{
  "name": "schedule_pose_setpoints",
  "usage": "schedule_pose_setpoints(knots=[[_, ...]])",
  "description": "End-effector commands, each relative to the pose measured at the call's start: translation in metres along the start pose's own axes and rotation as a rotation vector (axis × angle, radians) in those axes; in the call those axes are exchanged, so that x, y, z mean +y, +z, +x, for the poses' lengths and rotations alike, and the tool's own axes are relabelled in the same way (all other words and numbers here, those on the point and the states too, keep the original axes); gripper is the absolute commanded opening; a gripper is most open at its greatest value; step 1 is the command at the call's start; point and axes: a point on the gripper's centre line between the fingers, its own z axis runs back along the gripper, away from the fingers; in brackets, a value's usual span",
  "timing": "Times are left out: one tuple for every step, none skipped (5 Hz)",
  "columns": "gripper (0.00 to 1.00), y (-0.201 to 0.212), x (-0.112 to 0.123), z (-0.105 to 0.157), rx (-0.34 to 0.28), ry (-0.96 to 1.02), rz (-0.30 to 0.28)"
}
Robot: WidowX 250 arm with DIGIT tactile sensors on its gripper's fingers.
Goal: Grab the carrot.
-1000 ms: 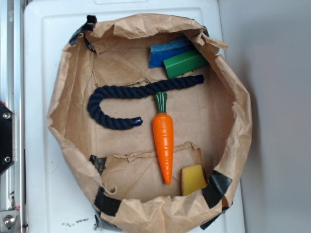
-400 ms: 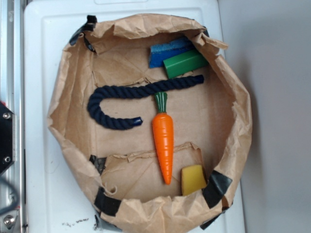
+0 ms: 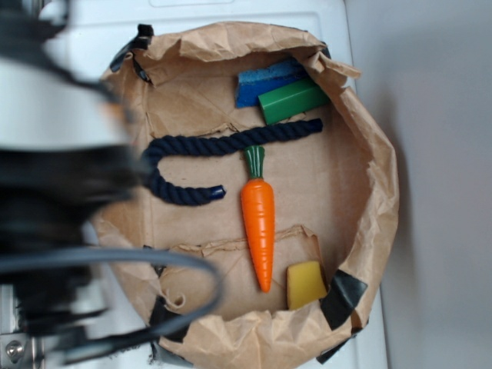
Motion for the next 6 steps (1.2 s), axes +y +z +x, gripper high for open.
schedule_pose_setpoints(knots=[[1.0, -0.014, -0.001, 0.019, -0.066, 0.344, -0.039], [1.0, -0.027, 0.0, 0.03, -0.08, 0.594, -0.073], [1.0, -0.026, 0.001, 0.073, -0.002, 0.671, -0.117], [1.0, -0.026, 0.001, 0.073, -0.002, 0.671, -0.117], [1.0, -0.026, 0.001, 0.073, -0.002, 0.671, -0.117], [1.0, -0.026, 0.001, 0.073, -0.002, 0.671, -0.117]])
